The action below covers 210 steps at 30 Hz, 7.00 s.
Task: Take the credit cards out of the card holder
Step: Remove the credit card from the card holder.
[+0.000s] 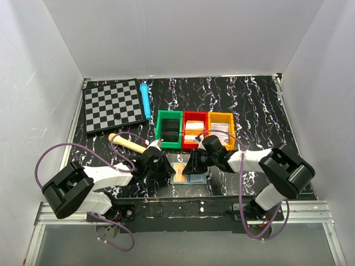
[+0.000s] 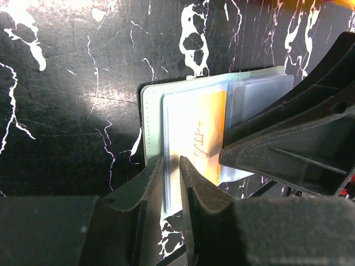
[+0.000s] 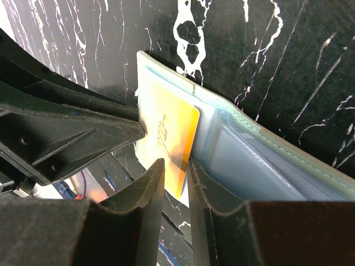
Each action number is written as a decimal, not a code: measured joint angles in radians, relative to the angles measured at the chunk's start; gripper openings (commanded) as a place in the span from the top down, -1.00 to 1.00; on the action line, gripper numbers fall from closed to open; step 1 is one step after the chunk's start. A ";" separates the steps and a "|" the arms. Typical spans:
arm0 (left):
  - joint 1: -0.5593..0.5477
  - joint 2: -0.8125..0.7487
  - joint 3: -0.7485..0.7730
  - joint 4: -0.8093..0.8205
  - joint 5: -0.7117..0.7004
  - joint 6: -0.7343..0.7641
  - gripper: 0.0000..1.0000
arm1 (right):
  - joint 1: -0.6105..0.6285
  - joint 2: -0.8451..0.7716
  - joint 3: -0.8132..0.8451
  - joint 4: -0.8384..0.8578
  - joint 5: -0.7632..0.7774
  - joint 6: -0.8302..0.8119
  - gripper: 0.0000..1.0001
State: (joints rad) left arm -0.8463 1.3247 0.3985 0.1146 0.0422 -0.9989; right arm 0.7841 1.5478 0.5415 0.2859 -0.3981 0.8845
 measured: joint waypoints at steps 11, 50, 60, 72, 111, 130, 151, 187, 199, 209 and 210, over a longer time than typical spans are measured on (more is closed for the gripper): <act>0.002 0.028 0.009 0.017 0.000 0.000 0.82 | -0.024 -0.017 -0.072 0.111 -0.018 0.042 0.37; 0.002 -0.102 0.008 -0.130 -0.006 0.017 0.10 | -0.044 -0.030 -0.107 0.211 -0.050 0.066 0.31; 0.002 -0.237 0.008 -0.202 -0.045 0.034 0.03 | -0.044 -0.029 -0.096 0.185 -0.050 0.055 0.31; 0.002 -0.128 0.006 -0.076 0.000 0.056 0.35 | -0.043 -0.029 -0.090 0.179 -0.052 0.054 0.18; 0.001 -0.100 -0.050 -0.029 -0.035 0.025 0.44 | 0.030 -0.019 -0.016 0.113 -0.022 0.053 0.13; 0.001 -0.100 -0.050 -0.034 -0.039 0.021 0.49 | 0.030 -0.002 -0.019 0.087 0.002 0.026 0.13; 0.001 -0.086 -0.050 -0.031 -0.043 0.022 0.73 | 0.028 0.024 -0.032 0.160 -0.033 0.039 0.16; 0.006 -0.078 -0.038 -0.032 -0.034 0.038 0.55 | 0.008 0.071 -0.069 0.253 -0.055 0.099 0.97; 0.006 -0.185 -0.038 -0.165 -0.047 0.056 0.46 | 0.024 0.058 -0.039 0.209 -0.062 0.057 0.97; 0.006 -0.226 -0.038 -0.185 -0.058 0.065 0.47 | 0.024 0.048 -0.029 0.156 -0.061 0.027 0.97; 0.006 -0.222 -0.038 -0.183 -0.058 0.065 0.49 | 0.024 0.048 -0.028 0.154 -0.061 0.025 0.97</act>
State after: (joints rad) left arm -0.8398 1.1030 0.3607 -0.0681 -0.0158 -0.9340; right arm 0.8082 1.5959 0.5137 0.4397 -0.4595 0.9096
